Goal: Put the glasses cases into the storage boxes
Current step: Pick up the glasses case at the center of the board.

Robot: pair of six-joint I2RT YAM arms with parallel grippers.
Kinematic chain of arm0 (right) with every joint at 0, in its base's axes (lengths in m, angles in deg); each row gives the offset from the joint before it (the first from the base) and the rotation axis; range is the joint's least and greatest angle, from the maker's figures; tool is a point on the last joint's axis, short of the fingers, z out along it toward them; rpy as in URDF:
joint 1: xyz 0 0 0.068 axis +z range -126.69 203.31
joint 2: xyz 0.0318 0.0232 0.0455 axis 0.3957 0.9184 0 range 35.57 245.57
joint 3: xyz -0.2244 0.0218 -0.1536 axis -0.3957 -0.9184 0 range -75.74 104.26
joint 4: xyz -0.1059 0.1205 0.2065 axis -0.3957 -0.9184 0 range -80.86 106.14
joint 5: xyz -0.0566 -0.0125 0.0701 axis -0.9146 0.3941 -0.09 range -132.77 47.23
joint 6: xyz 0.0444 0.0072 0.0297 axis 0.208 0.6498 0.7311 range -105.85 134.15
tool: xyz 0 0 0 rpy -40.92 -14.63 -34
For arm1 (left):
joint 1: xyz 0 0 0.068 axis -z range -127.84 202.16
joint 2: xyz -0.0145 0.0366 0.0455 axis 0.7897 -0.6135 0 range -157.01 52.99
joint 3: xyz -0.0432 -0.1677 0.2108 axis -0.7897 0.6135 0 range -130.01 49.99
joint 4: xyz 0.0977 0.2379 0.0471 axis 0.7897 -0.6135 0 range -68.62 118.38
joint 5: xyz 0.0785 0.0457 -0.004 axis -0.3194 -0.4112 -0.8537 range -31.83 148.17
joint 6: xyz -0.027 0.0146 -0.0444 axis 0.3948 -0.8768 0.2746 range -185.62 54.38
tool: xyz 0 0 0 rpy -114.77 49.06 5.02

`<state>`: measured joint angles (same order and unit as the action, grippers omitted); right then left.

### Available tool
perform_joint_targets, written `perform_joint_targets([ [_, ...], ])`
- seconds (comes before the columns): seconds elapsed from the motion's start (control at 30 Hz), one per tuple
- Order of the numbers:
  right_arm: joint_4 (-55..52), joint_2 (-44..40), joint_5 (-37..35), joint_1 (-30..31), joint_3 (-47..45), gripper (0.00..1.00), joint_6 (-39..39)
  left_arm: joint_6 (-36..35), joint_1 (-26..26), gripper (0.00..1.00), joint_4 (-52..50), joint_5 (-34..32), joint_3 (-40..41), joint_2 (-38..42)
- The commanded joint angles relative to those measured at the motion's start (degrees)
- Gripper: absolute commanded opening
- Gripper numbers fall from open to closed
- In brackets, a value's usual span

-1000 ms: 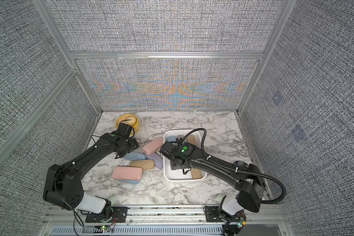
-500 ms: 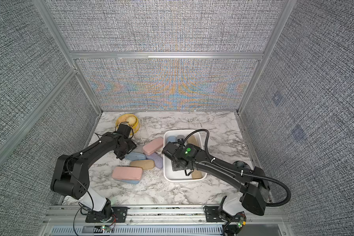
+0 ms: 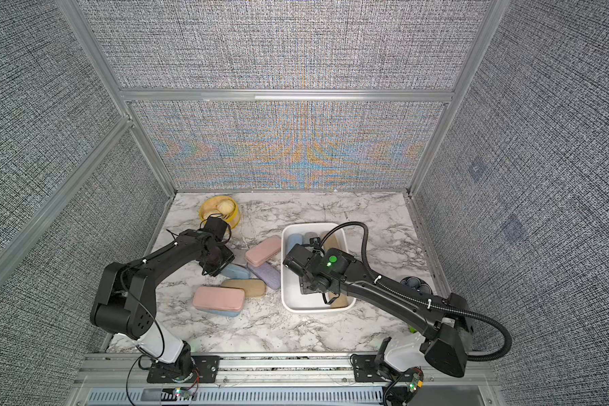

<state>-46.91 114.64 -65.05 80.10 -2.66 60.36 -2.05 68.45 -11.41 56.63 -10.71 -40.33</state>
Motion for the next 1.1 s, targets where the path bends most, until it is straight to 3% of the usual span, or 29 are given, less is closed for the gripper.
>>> perform_joint_targets([
  [0.0,-1.6,-1.2,-1.6,0.0,-0.2,0.75,1.2,-0.9,0.0,0.42,-1.6,-1.4,0.3,1.3],
  [0.37,-3.1,-6.4,-4.8,-0.1,-1.0,0.75,2.8,-2.2,0.0,0.2,-2.0,-0.4,0.6,2.1],
  [0.77,-4.5,-14.1,-6.1,-2.3,-1.9,0.76,4.1,-7.4,1.6,0.18,-8.6,4.6,-3.7,16.7],
  [0.93,-6.9,-16.1,-6.5,-4.6,-0.9,0.76,4.5,-5.3,6.2,0.18,-0.9,12.8,-5.3,18.0],
  [1.07,-11.6,-16.7,-6.8,-6.8,0.2,0.75,7.3,-1.5,13.9,0.18,6.4,15.5,-10.4,11.5],
])
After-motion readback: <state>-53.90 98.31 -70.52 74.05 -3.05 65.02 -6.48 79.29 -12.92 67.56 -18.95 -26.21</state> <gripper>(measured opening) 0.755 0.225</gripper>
